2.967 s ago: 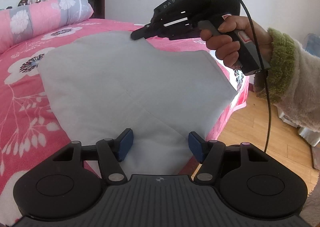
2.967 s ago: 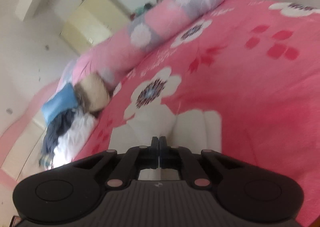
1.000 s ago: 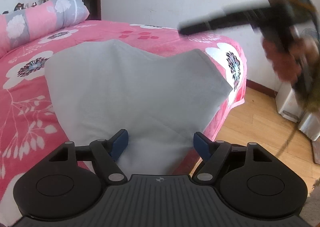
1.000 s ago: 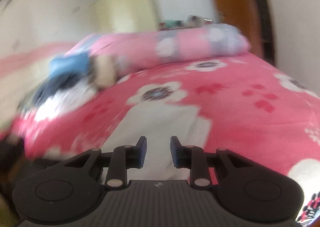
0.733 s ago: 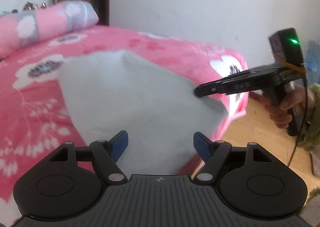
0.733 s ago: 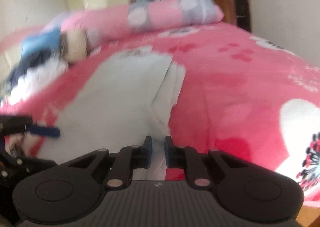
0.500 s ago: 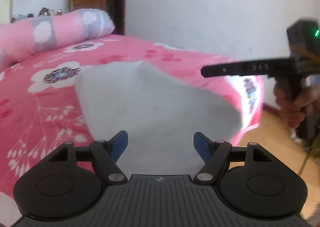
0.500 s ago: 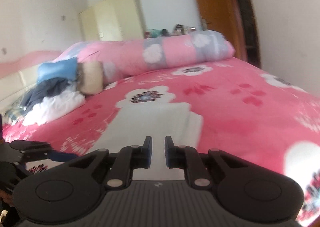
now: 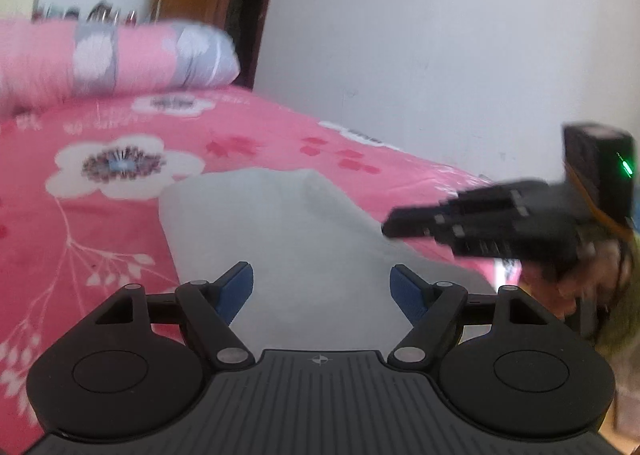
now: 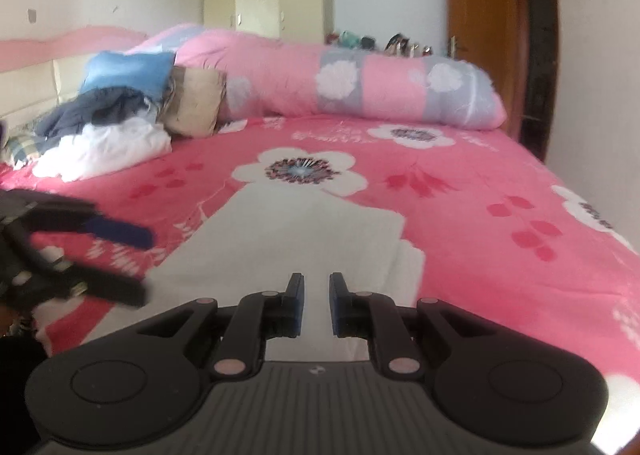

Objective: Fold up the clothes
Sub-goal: 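Lower both grippers to the narrow end of the folded white shirt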

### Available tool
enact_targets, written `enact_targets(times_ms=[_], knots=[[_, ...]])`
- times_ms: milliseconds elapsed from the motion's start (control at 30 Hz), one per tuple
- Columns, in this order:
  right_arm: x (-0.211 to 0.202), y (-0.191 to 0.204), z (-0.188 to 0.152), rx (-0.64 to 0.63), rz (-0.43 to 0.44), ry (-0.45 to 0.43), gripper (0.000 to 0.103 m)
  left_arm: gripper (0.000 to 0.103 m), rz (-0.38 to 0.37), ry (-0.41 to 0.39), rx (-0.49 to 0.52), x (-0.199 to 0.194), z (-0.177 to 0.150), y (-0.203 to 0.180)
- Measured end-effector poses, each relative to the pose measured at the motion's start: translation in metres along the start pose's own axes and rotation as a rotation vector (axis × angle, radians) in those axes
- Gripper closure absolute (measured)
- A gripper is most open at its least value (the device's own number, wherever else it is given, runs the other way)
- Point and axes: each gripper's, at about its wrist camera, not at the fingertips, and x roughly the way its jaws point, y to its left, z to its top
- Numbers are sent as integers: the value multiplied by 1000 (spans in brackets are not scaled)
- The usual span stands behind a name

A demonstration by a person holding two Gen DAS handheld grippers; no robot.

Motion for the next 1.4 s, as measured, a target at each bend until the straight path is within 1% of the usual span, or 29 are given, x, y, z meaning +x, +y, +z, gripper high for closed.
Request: enact_targets(times_ms=[33,67,100,133,200,233,300,333,467,567,600,700,733,767,800,867,933,1000,1033,1067,1100,1133,1167,1233,1267,1300,1400], knots=[[12,-3,-5,5,0,42,89,30,6,34,-22,10,-1,8],[23,-6,-10,11,-1,87,89,35,15,66,-41,18,-2,16],[36,-11,-17,26,-5,145,89,36,23,98,-60,26,-3,23],[46,-17,-21,44,7,161,89,36,13,100,-69,26,-2,27],[42,-22,-16,58,32,156,89,33,-10,79,-65,18,4,29],[39,-23,-9,55,28,160,88,31,-18,62,-59,14,10,29],[34,-27,6,50,39,120,88,29,-26,29,-49,12,21,31],[39,-30,12,56,43,112,88,28,-26,14,-44,15,28,33],[60,-45,32,80,58,84,88,28,1,-1,-50,29,40,43],[102,-60,26,107,0,168,88,29,22,-11,-56,40,48,51],[110,-65,23,112,-9,193,88,29,29,-14,-58,44,51,53],[97,-70,32,144,23,138,88,26,50,-23,-64,55,59,61],[92,-72,36,156,40,103,86,23,57,-26,-65,58,62,64],[91,-78,40,182,55,75,83,22,64,-30,-67,62,65,66],[93,-83,41,214,55,68,78,22,86,-7,-90,71,66,71],[111,-94,38,277,31,108,75,24,127,67,-147,93,65,82],[135,-109,24,355,16,201,73,25,143,94,-176,102,63,92],[128,-120,20,444,53,177,72,25,115,81,-236,91,65,102],[119,-124,23,467,53,179,70,24,98,64,-256,80,67,104],[106,-128,25,479,59,159,68,23,81,46,-274,67,68,106],[92,-132,26,491,68,138,62,23,65,27,-291,55,69,108],[75,-138,25,507,90,111,52,22,44,27,-312,44,68,109],[63,-143,23,526,109,100,49,22,22,32,-335,34,67,111],[48,-156,14,592,165,117,43,21,-30,70,-388,25,58,112],[40,-161,10,625,192,128,42,21,-56,91,-416,21,53,112],[38,-164,3,657,217,160,41,21,-73,112,-432,20,47,112],[42,-163,-16,699,251,268,41,21,-115,179,-471,20,26,108]])
